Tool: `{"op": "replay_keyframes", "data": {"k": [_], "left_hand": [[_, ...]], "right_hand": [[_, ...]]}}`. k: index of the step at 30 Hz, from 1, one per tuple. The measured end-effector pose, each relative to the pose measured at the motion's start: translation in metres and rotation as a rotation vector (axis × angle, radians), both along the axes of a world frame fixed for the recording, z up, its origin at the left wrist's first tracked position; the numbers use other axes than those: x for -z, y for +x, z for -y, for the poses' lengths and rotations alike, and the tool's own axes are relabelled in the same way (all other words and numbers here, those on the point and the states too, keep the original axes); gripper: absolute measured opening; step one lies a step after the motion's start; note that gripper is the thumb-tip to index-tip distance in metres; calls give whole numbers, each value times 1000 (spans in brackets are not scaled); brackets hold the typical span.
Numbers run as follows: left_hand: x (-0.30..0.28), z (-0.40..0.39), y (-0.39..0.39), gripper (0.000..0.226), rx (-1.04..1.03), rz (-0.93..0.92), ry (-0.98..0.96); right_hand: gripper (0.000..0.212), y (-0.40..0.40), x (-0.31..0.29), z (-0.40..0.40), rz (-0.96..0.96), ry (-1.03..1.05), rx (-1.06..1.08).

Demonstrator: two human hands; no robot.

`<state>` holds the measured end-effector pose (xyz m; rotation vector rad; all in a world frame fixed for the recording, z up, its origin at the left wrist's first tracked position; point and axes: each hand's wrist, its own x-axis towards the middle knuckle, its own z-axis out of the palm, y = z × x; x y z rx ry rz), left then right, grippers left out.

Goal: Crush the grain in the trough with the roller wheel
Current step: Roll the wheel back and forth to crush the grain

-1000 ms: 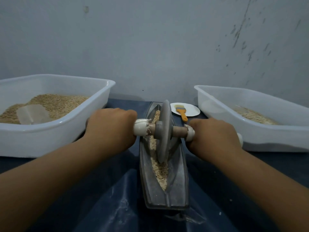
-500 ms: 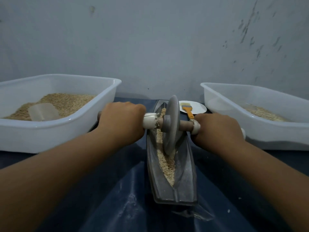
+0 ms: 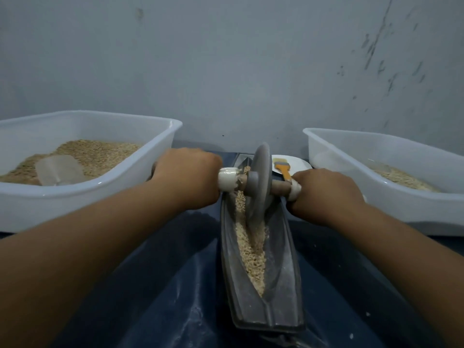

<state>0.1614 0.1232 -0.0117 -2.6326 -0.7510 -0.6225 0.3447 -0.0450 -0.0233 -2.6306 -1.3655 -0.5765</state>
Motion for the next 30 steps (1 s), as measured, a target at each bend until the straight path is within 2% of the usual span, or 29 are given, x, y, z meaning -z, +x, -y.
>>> {"op": "replay_keyframes", "data": {"k": [3,6,8,10,13,16,21,23,25,27,30], "left_hand": [[13,0,-8,38,31,72,121],[7,-7,1,19,4,22,-52],[-3,-11,10,18,-14,-56,-176],[-5,-13,13,20,-16,-87,-220],[7,-11,1,19,-6,-17,-113],[17,-7,-5,32,26,63,33],[-9,-9,15,21,-20,-76,-146],[-13,-8,17,19,-21,-86,-162],[-6,-4,11,19,-5,-37,-52],[4,-1,2,28,27,38,93],[6,-4,1,39,30,48,117]], "right_hand": [[15,-1,5,6,61,19,-11],[22,0,-6,-7,73,-12,-14],[22,1,-15,-17,48,-36,-32],[18,2,-20,-20,40,-38,-39],[16,-1,-11,-8,101,-9,-26],[18,-3,-1,2,139,3,-27],[24,3,-14,-14,-35,-52,-25],[26,6,-14,-16,-62,-59,-23],[23,6,-8,-9,-50,-46,-24],[17,5,2,0,-5,-18,-33],[16,4,4,1,15,1,-34]]}}
